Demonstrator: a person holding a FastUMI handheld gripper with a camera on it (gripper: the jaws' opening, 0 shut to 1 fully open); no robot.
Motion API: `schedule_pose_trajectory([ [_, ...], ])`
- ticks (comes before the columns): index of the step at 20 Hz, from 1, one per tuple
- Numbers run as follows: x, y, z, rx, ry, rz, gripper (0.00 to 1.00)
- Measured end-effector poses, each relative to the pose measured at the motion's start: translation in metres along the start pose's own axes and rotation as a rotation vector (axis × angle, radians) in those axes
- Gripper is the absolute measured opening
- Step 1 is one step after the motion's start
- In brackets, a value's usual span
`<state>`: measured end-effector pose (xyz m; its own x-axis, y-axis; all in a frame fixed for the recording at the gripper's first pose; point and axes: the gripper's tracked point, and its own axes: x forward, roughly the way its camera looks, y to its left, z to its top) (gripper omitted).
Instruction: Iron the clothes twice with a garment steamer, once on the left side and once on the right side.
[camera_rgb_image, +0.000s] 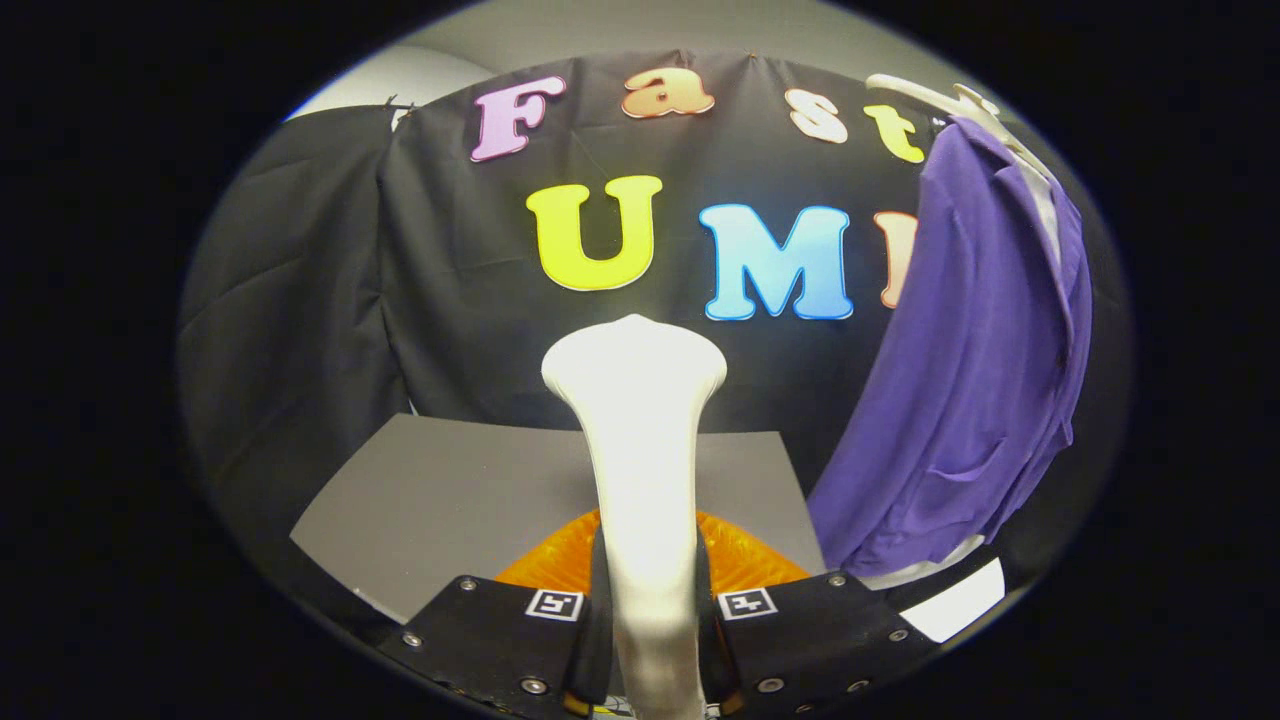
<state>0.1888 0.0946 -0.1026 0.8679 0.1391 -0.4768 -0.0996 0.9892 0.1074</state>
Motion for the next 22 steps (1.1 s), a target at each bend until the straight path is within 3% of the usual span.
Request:
schedule_pose_trajectory([
  [5, -0.081, -0.01, -0.025, -0.039, -0.068, 0.137, 0.34],
  [10, -0.151, -0.041, -0.055, -0.034, -0.088, 0.167, 0.34],
  [15, -0.199, -0.084, -0.052, -0.048, -0.15, 0.123, 0.34],
  [22, -0.2, -0.122, 0.01, -0.067, -0.228, -0.014, 0.34],
])
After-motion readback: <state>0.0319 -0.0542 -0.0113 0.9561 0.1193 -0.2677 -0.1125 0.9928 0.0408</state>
